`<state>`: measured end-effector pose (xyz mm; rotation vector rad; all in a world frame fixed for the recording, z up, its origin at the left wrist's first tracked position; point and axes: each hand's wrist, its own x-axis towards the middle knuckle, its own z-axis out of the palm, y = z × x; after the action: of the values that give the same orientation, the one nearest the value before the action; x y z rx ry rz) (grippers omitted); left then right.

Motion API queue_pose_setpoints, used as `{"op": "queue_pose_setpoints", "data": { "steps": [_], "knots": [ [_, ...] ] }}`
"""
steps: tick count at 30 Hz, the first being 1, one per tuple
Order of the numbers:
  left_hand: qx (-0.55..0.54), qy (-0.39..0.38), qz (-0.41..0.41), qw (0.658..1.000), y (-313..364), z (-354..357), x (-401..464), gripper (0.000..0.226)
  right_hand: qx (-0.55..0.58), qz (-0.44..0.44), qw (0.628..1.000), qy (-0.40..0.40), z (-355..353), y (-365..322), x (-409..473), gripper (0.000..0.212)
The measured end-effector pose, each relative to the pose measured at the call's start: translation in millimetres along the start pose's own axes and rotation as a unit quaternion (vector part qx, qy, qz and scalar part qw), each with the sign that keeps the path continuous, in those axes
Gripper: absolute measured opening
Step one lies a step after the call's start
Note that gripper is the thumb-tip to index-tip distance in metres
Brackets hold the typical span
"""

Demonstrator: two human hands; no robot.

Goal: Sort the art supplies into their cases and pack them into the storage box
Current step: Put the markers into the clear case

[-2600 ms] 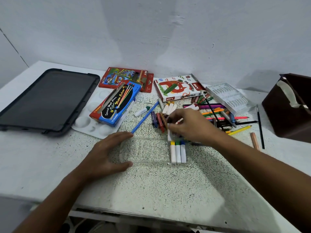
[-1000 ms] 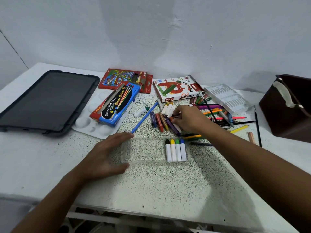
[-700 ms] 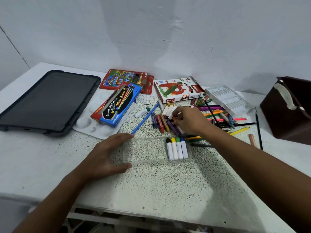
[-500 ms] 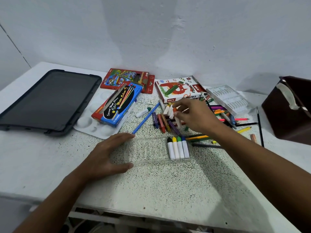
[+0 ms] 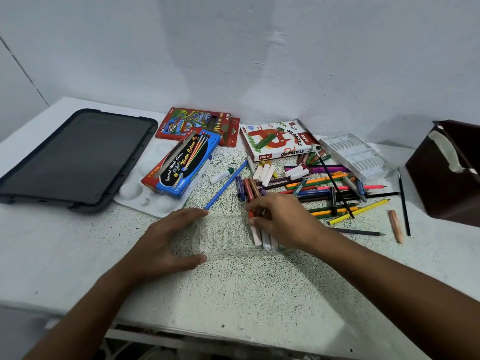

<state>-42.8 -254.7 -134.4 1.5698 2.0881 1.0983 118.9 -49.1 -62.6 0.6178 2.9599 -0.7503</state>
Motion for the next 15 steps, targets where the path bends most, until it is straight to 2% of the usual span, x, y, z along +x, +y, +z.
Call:
{"op": "queue_pose_setpoints", "data": {
  "steps": [4,15],
  "knots": [
    [0.001,0.000,0.003,1.000,0,0,0,0.078,-0.040,-0.007,0.999,0.017,7,5,0,0.034],
    [-0.003,-0.001,-0.010,1.000,0,0,0,0.079,-0.064,-0.023,0.997,0.032,15,10,-5,0.034]
  ]
}}
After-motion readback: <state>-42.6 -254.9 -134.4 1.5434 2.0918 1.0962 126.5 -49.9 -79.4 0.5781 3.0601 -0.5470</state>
